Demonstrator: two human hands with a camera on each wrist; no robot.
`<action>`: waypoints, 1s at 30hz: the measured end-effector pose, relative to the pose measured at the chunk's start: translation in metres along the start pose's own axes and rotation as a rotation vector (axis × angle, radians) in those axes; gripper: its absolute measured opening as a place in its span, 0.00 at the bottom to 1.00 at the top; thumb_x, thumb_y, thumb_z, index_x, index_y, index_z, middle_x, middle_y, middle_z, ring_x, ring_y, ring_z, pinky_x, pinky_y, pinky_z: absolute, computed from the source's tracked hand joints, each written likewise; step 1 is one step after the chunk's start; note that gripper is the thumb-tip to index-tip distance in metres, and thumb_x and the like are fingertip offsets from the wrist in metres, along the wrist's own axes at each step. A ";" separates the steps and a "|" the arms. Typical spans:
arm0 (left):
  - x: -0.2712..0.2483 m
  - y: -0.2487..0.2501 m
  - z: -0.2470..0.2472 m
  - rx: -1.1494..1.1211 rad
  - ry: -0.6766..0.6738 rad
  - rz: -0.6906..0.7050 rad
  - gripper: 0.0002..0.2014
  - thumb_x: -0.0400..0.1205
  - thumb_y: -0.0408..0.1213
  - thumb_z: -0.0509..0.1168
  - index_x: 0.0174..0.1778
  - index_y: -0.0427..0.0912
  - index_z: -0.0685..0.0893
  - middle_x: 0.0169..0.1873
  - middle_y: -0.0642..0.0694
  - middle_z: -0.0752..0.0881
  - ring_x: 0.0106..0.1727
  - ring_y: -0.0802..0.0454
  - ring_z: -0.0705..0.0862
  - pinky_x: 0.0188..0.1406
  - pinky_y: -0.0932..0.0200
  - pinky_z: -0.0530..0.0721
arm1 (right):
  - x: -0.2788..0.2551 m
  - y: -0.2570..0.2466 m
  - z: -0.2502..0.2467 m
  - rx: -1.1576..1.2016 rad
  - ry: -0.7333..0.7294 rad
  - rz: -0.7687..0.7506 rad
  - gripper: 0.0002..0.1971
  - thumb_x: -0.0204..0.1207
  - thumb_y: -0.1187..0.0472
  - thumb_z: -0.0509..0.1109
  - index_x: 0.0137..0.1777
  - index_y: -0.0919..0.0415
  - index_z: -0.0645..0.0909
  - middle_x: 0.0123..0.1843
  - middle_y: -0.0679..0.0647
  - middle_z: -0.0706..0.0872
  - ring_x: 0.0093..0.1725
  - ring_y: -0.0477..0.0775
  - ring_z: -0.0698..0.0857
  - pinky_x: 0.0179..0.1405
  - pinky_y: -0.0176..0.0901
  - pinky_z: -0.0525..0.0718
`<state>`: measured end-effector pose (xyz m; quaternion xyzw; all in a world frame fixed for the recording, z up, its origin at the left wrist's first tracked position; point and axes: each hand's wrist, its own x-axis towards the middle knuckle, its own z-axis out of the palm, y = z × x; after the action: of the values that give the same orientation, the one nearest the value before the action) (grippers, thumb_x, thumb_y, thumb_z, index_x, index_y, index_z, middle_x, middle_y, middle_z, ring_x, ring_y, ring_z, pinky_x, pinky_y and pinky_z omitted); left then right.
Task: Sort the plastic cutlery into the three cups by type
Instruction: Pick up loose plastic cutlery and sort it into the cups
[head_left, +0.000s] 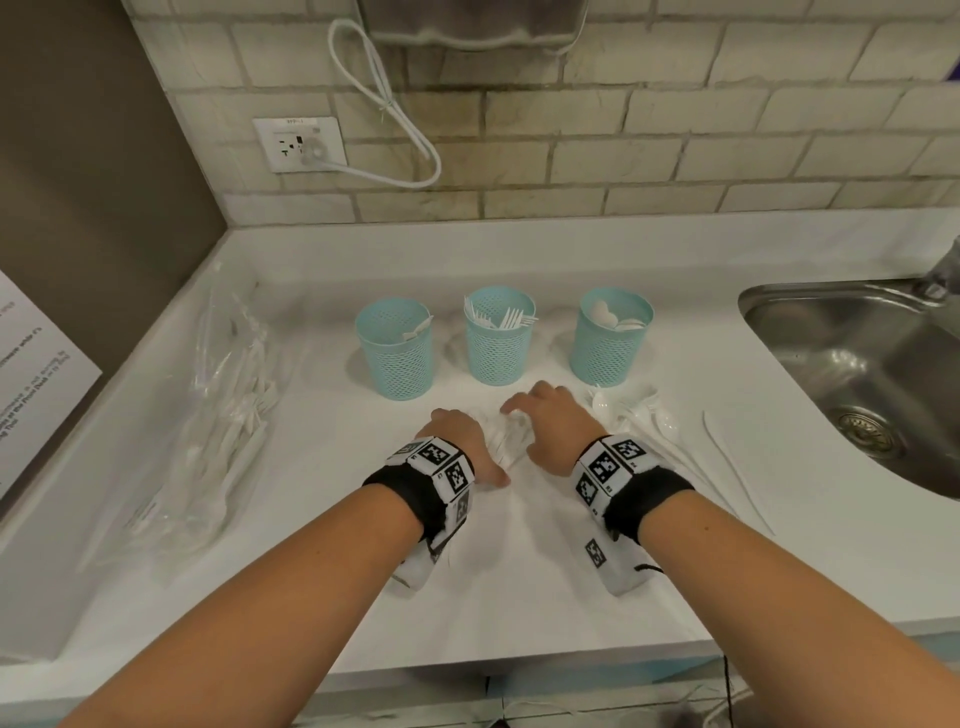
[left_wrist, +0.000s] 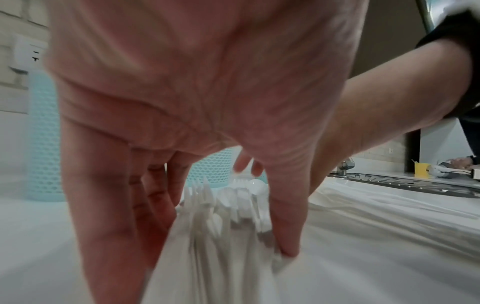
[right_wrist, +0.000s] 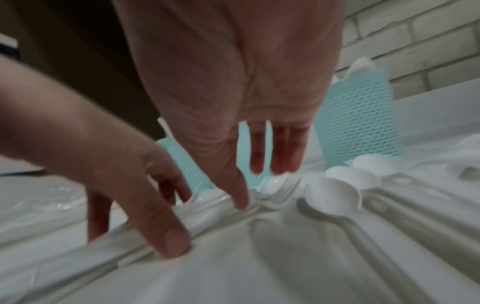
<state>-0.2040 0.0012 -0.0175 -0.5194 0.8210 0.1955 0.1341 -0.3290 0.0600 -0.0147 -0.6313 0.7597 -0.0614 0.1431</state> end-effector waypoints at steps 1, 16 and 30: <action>0.001 0.000 0.000 0.004 0.008 0.015 0.40 0.66 0.59 0.75 0.67 0.38 0.72 0.62 0.39 0.76 0.66 0.44 0.75 0.57 0.55 0.78 | 0.004 -0.003 0.005 0.035 -0.049 -0.015 0.27 0.71 0.71 0.67 0.70 0.52 0.75 0.66 0.57 0.75 0.67 0.60 0.73 0.65 0.51 0.77; 0.006 -0.015 -0.010 -0.040 -0.028 0.006 0.22 0.67 0.38 0.76 0.51 0.37 0.73 0.44 0.44 0.79 0.43 0.47 0.81 0.25 0.61 0.73 | 0.009 -0.014 0.008 -0.001 0.074 -0.042 0.32 0.64 0.72 0.67 0.70 0.53 0.68 0.67 0.56 0.70 0.65 0.60 0.68 0.60 0.48 0.76; 0.014 -0.026 -0.001 0.027 0.053 0.124 0.22 0.80 0.43 0.66 0.64 0.35 0.71 0.58 0.38 0.83 0.57 0.38 0.83 0.44 0.55 0.75 | 0.016 -0.013 0.019 0.079 0.105 -0.002 0.23 0.71 0.57 0.73 0.66 0.53 0.75 0.62 0.57 0.75 0.65 0.59 0.70 0.63 0.47 0.73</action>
<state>-0.1866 -0.0199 -0.0273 -0.4707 0.8574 0.1786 0.1069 -0.3136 0.0434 -0.0311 -0.6219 0.7625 -0.1244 0.1277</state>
